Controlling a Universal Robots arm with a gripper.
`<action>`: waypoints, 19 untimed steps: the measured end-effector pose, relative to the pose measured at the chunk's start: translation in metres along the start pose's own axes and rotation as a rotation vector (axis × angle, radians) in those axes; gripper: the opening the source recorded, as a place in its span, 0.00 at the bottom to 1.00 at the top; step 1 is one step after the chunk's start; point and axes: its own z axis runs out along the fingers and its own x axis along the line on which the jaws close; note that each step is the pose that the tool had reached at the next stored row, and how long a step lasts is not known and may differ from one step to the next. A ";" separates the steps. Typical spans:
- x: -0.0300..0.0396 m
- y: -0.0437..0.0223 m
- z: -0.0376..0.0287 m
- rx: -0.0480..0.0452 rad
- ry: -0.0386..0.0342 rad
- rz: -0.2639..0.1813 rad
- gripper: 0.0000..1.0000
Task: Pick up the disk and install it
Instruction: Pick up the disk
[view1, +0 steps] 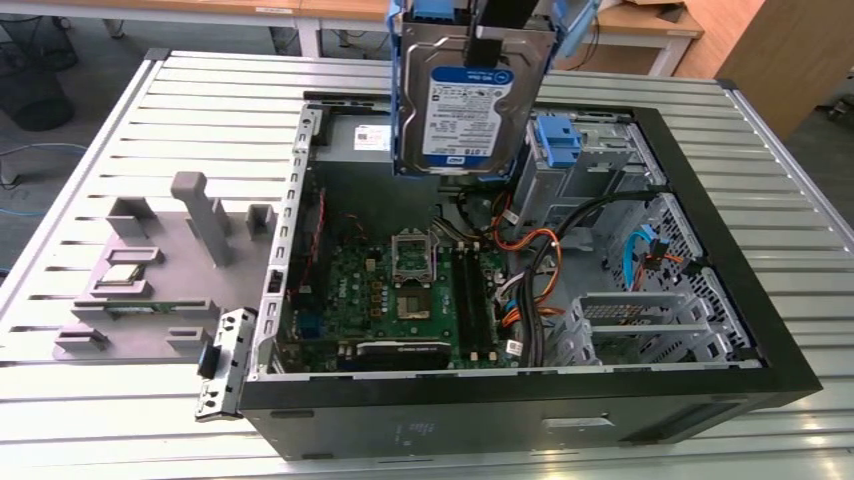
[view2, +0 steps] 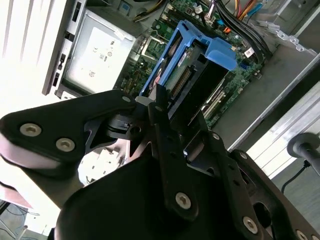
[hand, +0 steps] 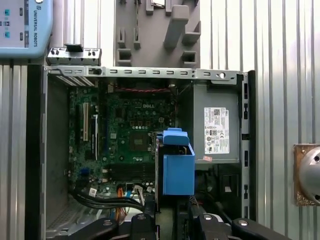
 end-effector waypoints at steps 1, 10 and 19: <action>0.0016 -0.0002 -0.0001 0.0000 0.0003 0.000 0.35; 0.0127 -0.0017 -0.0008 0.0001 0.0065 0.000 0.35; 0.0218 -0.0035 -0.0013 0.0002 0.0151 0.000 0.35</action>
